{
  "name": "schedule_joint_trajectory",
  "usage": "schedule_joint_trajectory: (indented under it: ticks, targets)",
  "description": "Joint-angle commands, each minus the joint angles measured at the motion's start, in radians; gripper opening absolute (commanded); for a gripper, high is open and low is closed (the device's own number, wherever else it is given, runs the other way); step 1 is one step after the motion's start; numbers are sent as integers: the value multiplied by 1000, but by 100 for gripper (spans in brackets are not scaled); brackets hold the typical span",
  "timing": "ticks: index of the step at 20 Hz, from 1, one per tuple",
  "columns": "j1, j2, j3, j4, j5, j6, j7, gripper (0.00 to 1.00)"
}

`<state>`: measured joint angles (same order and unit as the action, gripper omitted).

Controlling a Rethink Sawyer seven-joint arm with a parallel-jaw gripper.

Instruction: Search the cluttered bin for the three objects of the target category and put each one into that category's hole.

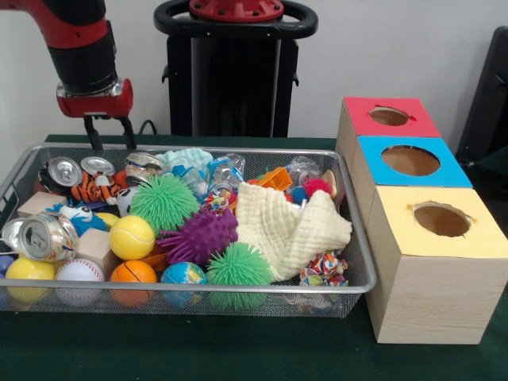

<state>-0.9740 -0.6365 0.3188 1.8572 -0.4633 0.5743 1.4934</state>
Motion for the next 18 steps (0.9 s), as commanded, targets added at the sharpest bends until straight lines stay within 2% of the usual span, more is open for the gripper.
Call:
schedule_joint_trajectory:
  ticks: [1,9,14,18]
  targets:
    - [102,71,43,-217,31,117,32,100]
    - [154,152,50,-365,87,89,63,100]
    - [125,174,77,-375,128,81,23,100]
    - [80,171,87,-354,120,57,-22,100]
